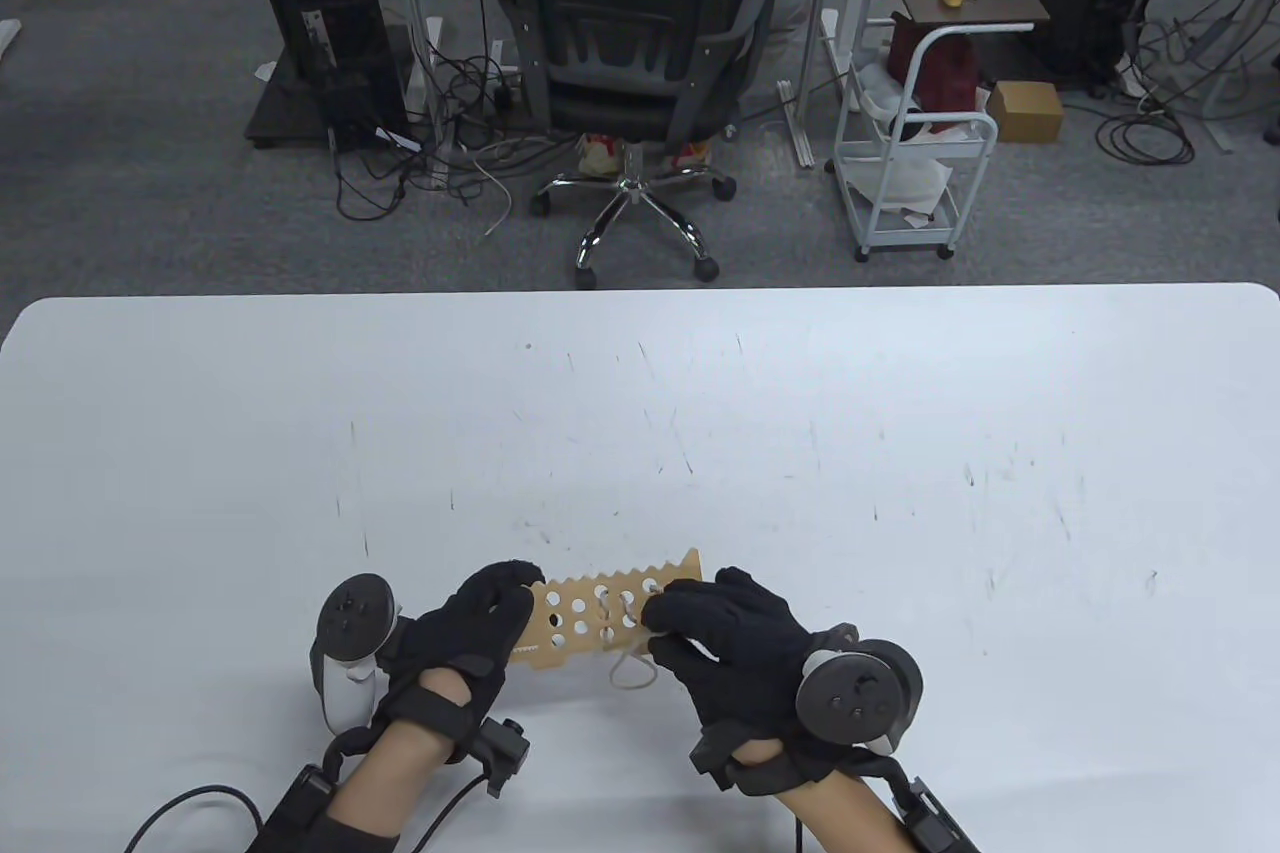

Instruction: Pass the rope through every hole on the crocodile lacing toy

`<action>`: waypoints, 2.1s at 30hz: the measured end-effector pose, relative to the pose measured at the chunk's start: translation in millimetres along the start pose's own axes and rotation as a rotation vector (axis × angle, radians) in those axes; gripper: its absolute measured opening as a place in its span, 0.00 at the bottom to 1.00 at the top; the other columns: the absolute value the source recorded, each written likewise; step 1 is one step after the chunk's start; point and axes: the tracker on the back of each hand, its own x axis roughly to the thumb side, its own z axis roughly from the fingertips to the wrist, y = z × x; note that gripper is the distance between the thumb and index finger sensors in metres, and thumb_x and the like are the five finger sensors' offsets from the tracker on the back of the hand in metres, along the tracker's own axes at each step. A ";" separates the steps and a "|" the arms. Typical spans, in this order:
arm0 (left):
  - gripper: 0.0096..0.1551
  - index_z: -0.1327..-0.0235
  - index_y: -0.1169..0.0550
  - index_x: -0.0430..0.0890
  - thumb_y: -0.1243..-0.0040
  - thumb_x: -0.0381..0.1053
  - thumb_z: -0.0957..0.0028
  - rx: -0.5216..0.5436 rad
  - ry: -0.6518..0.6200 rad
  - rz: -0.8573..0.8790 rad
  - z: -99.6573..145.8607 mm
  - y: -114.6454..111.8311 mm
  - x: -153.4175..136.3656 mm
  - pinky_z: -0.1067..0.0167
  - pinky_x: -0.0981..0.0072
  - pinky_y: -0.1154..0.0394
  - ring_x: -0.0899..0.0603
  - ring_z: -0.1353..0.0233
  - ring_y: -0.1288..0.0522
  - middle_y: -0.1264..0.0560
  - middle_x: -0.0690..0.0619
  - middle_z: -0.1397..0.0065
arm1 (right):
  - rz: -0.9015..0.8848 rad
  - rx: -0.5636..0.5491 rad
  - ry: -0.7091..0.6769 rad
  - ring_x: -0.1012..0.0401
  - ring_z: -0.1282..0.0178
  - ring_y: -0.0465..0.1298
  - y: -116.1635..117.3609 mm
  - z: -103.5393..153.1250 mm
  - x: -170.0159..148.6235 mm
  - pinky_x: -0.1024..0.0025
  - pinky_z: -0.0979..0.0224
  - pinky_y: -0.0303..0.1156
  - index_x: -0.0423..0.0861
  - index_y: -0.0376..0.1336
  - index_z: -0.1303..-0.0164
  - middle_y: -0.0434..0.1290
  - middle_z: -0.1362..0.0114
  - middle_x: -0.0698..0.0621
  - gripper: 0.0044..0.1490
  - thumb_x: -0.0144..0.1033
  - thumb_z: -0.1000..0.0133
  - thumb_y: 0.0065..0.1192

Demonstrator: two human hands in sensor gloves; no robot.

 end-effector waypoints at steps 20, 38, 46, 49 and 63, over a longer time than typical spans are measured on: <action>0.30 0.37 0.26 0.49 0.39 0.57 0.52 -0.031 -0.033 -0.125 0.4 -14.0 2.5 0.39 0.49 0.23 0.46 0.53 0.13 0.17 0.51 0.46 | 0.191 0.085 -0.099 0.46 0.40 0.77 14.9 3.0 14.9 0.38 0.29 0.57 0.52 0.77 0.48 0.84 0.44 0.49 0.22 0.38 0.53 0.79; 0.30 0.37 0.26 0.50 0.39 0.58 0.53 -0.017 -0.116 -0.232 4.6 -21.7 11.9 0.39 0.49 0.23 0.46 0.53 0.13 0.17 0.51 0.46 | 0.234 0.160 -0.015 0.42 0.31 0.69 27.2 0.9 10.8 0.35 0.27 0.51 0.49 0.76 0.47 0.77 0.34 0.44 0.22 0.41 0.50 0.73; 0.30 0.37 0.26 0.50 0.39 0.58 0.53 -0.021 -0.143 -0.241 6.2 -24.6 14.5 0.39 0.49 0.23 0.46 0.53 0.13 0.18 0.51 0.46 | 0.241 0.183 0.003 0.40 0.26 0.61 29.4 1.4 10.1 0.34 0.26 0.46 0.46 0.64 0.30 0.68 0.25 0.42 0.38 0.42 0.50 0.74; 0.30 0.37 0.26 0.50 0.39 0.58 0.53 -0.029 -0.154 -0.238 6.6 -26.1 14.9 0.39 0.49 0.23 0.46 0.53 0.13 0.18 0.51 0.46 | 0.248 0.201 0.013 0.40 0.24 0.59 30.7 1.8 9.2 0.33 0.25 0.44 0.45 0.61 0.27 0.64 0.22 0.41 0.42 0.43 0.50 0.74; 0.30 0.37 0.26 0.50 0.39 0.58 0.53 -0.058 -0.219 -0.249 9.1 -32.9 20.5 0.38 0.49 0.24 0.46 0.52 0.13 0.18 0.52 0.45 | 0.304 0.239 0.013 0.39 0.21 0.53 34.9 1.5 8.9 0.32 0.25 0.36 0.44 0.57 0.24 0.59 0.19 0.41 0.47 0.42 0.51 0.76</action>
